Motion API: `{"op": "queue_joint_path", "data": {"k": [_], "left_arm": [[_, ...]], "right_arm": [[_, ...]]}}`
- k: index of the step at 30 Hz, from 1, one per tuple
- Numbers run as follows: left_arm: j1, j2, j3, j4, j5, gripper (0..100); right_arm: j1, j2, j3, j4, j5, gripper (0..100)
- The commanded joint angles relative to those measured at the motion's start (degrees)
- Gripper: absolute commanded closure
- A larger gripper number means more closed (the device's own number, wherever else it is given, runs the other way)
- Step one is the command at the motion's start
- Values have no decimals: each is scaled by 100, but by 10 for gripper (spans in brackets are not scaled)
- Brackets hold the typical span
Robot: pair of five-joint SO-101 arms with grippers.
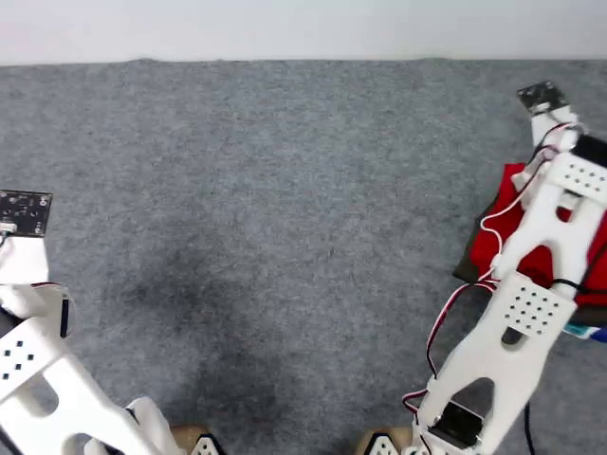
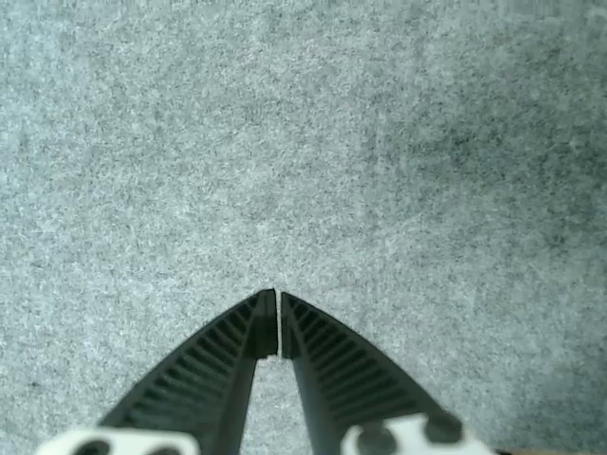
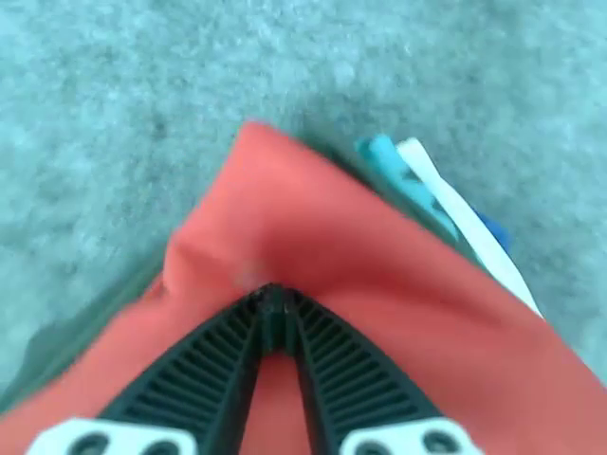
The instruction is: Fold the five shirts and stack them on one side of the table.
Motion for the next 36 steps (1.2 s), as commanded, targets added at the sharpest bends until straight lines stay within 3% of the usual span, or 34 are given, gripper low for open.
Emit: {"op": "queue_joint_path", "data": {"k": [1,8,21,25,28,32,36], "left_arm": [[26,-114,-66,-114,-35,985],[26,-123,-48,-114,-35,985],[26,-132,-338,-35,97,985],[44,-132,-602,-123,870,985],[273,-132,-637,-202,2127,985],[826,-149,-699,-132,3305,985],[1442,-149,-673,-141,4053,986]], "right_arm": [[-66,-602,-1134,1209,-79,988],[286,-743,-1345,1560,-264,988],[136,-2949,1943,1552,-290,988],[75,-3749,2831,1552,-1037,988],[-13,-4295,3420,1543,-1996,988],[-13,-5033,4114,1543,-3015,988],[-57,-5886,5064,1543,-3429,988]]}}
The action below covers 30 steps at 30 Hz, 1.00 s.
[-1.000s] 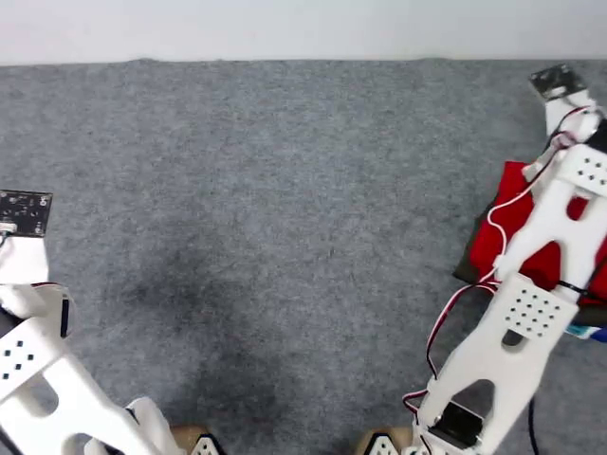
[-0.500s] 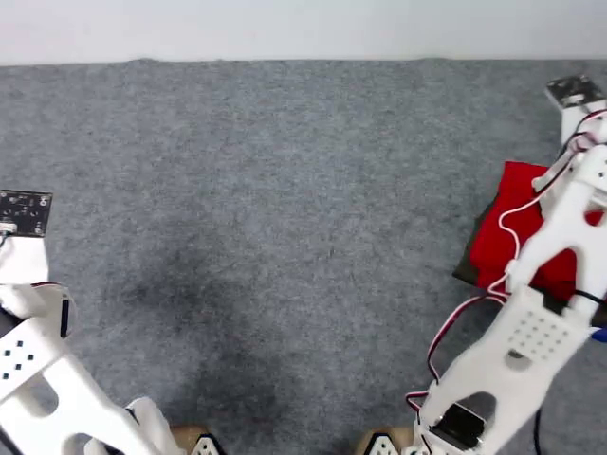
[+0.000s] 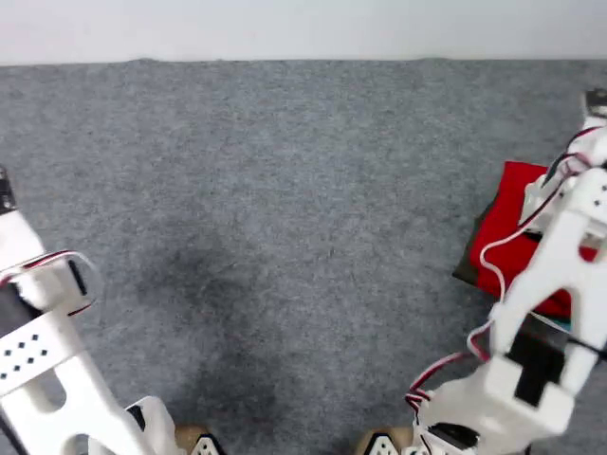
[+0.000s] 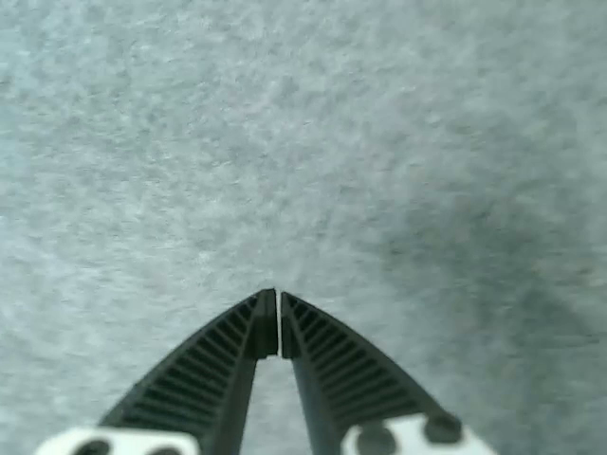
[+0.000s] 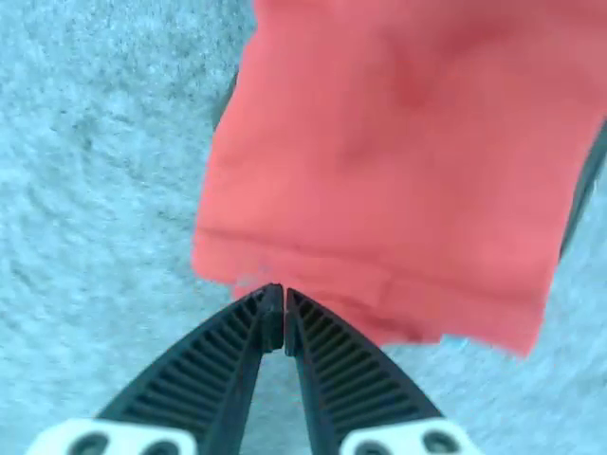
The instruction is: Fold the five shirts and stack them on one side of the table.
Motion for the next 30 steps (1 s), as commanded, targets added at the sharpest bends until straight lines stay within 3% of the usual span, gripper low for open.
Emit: {"op": "queue_joint_path", "data": {"k": [1,4,11,15,20,26,30], "left_arm": [[554,-149,-224,-79,949,986],[993,-149,-110,-70,1908,986],[1714,-149,4,-519,2453,987],[2233,-149,426,-545,2514,987],[2558,-475,1297,-1389,2514,987],[3007,-2251,2844,-2919,2048,987],[3130,-3560,3873,-3464,1829,987]], "right_arm": [[-145,-1033,756,242,-352,988],[-268,-1851,1635,233,-369,988],[-558,-3749,3244,-602,-378,988],[-585,-4901,4167,-1209,-378,988],[-585,-6237,5855,-2264,-378,988],[-593,-7565,7314,-2818,-369,988],[-822,-8145,7956,-2782,-369,988]]}}
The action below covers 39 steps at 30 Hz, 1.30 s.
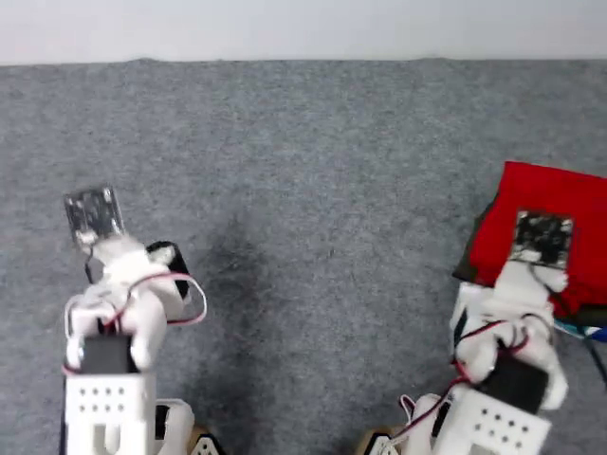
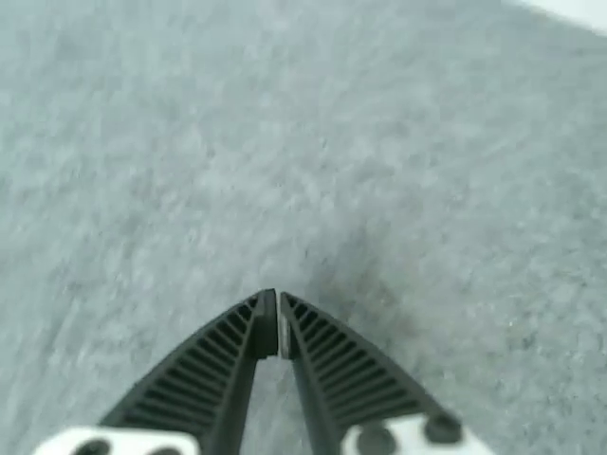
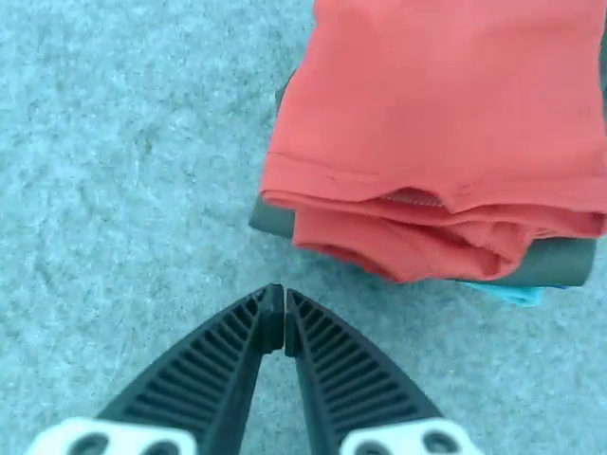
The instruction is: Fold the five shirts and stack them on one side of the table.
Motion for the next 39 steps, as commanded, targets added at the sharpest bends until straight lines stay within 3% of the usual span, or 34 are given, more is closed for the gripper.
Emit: {"op": "queue_joint_path", "data": {"k": [1,7,11,16,29,39], "left_arm": [[132,-1248,690,-484,-229,987],[132,-2884,1684,-457,-563,987],[123,-3569,2123,-44,-914,987],[132,-3437,2316,44,-932,987],[132,-3437,2967,44,-958,986],[88,-3402,2976,369,-941,986]], "right_arm": [[-312,-488,396,-75,-53,988],[-1156,-1349,1257,-110,-53,988],[-1332,-2105,1837,-92,-53,988],[-1341,-2985,2699,-66,-18,988],[-1376,-2905,3807,-48,-44,988],[-1156,-2914,3815,154,-308,988]]}}
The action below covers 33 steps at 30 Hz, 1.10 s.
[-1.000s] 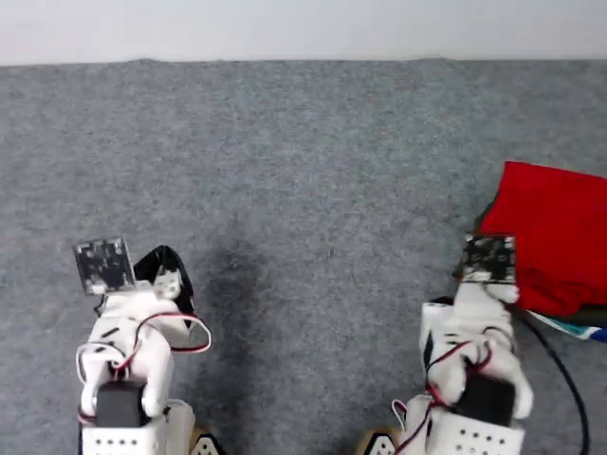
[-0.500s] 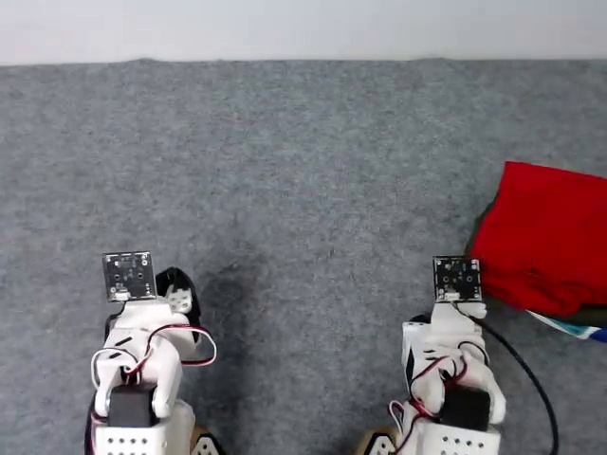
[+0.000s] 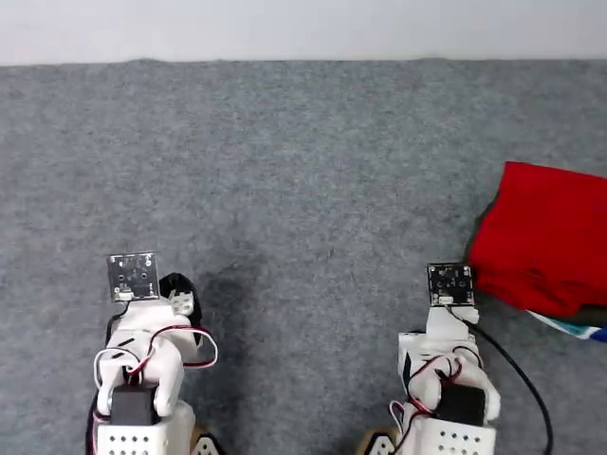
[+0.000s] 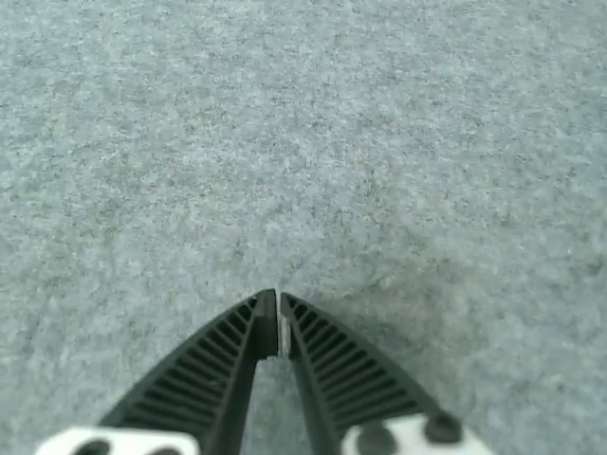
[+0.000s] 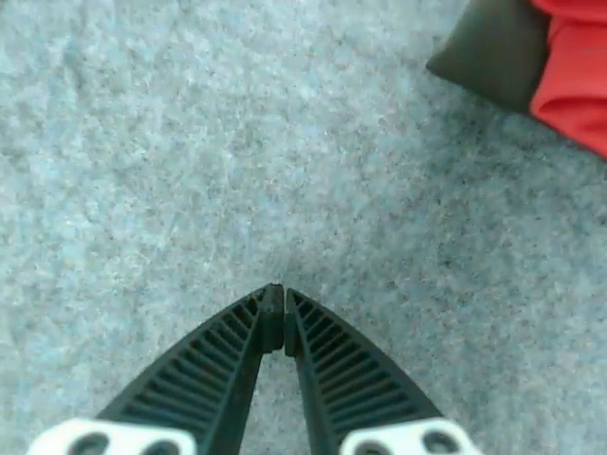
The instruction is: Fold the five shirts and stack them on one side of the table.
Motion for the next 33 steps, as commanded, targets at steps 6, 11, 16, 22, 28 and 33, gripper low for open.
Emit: {"op": "queue_joint_path", "data": {"k": [6,11,16,22,28,33], "left_arm": [[-18,-35,-40,651,-62,986],[-18,-70,-40,1512,-70,986],[-18,-114,-40,1486,-70,986],[-18,-114,-40,1486,-70,986],[-18,-114,-40,1486,-70,986],[-18,-114,-40,1486,-70,986]], "right_arm": [[1508,-66,79,22,-1934,988],[2976,-57,79,31,-2215,988],[3451,-48,88,22,-2224,988],[3442,-48,88,22,-2224,987],[3442,-48,88,22,-2224,987],[3442,-48,88,22,-2224,987]]}}
